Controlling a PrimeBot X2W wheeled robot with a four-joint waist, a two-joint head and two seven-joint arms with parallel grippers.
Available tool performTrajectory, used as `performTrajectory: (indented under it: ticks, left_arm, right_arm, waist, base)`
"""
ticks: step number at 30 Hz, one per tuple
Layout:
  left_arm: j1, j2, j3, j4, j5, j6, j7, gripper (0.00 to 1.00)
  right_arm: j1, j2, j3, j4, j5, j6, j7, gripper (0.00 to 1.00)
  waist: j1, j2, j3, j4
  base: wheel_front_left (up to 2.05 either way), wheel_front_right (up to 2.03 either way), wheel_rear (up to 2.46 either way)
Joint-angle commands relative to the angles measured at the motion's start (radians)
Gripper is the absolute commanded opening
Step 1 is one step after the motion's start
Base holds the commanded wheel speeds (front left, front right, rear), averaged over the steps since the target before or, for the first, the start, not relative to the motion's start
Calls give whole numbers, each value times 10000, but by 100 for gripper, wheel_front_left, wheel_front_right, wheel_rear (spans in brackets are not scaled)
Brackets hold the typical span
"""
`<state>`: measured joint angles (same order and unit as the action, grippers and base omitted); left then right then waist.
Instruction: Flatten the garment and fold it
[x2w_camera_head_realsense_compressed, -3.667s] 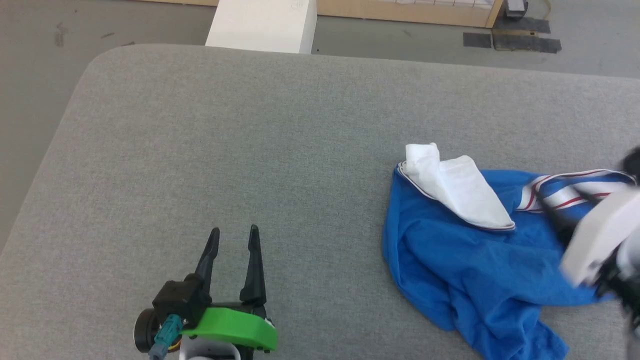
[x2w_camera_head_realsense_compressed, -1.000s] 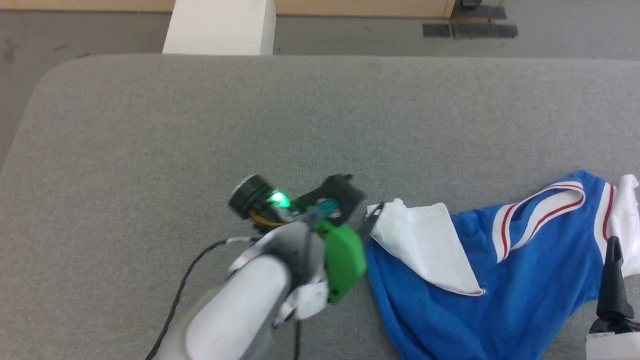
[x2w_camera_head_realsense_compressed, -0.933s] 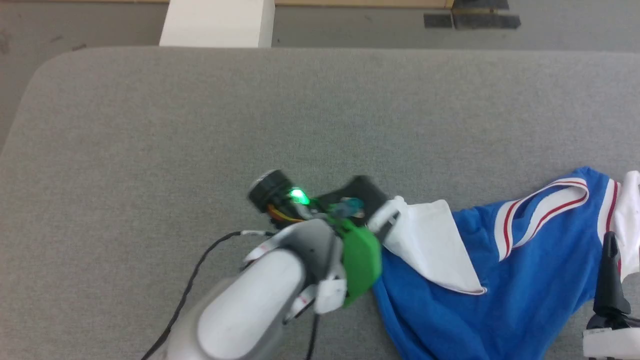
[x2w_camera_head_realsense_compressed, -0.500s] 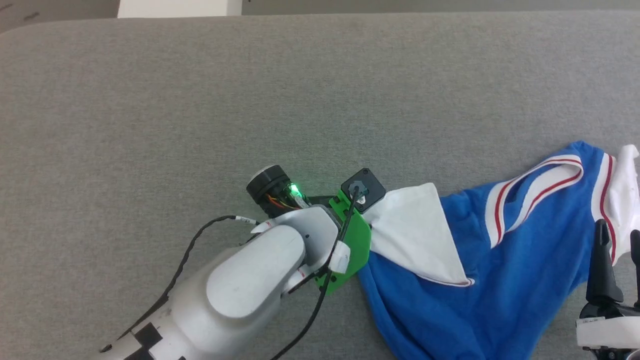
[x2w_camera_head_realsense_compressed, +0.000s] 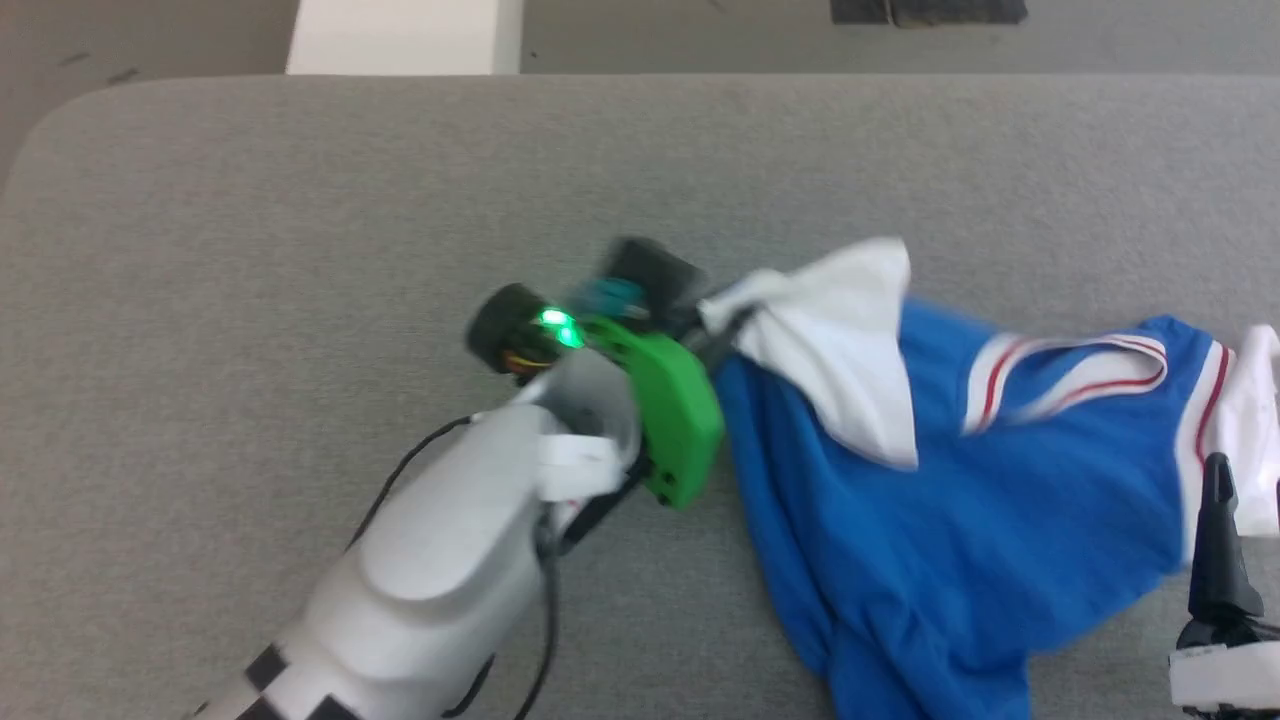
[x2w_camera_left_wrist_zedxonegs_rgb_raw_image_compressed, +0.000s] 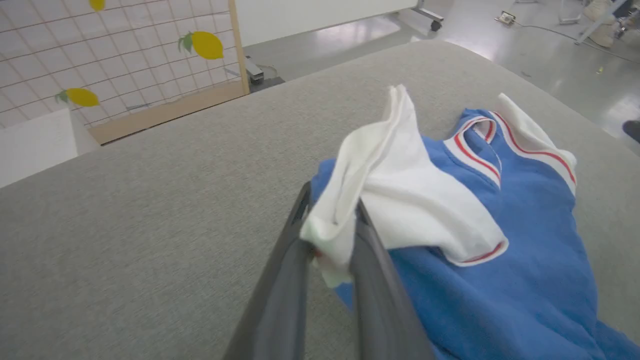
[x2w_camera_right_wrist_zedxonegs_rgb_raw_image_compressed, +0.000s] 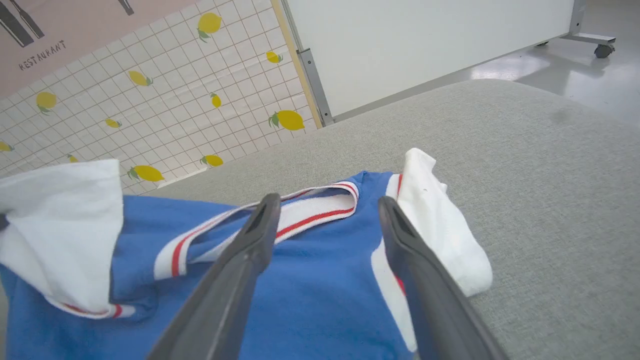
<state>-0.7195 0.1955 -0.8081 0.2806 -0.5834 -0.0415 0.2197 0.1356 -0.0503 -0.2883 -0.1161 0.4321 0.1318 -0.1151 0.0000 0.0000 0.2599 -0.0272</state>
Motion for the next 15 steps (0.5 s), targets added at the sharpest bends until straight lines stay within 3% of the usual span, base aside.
performTrajectory:
  ticks: [1,8,9,10,15]
  left_arm:
    - [440,197,489,-140,-360,315,-367,0]
    - [2676,1020,2611,-202,-1620,1870,-1703,0]
    - [3011,1083,2734,-92,-1729,1979,-1809,15]
    - [3296,1069,2871,-4,-1864,2066,-1965,100]
    - [3857,786,3125,49,-2174,2063,-2640,100]
  right_arm:
    - [150,1,-39,-90,7,-11,48,100]
    - [266,1,-128,-318,78,-11,288,100]
    - [257,1,-137,-331,80,-11,316,100]
    - [244,1,-139,-342,82,-11,338,100]
    - [167,1,-150,-337,63,-11,404,100]
  waist:
    - [0,0,-251,317]
    - [0,0,39,546]
    - [0,0,102,573]
    - [0,0,161,601]
    - [0,0,257,755]
  base:
    - [0,0,0]
    - [0,0,0]
    - [0,0,0]
    - [0,0,0]
    - [0,0,0]
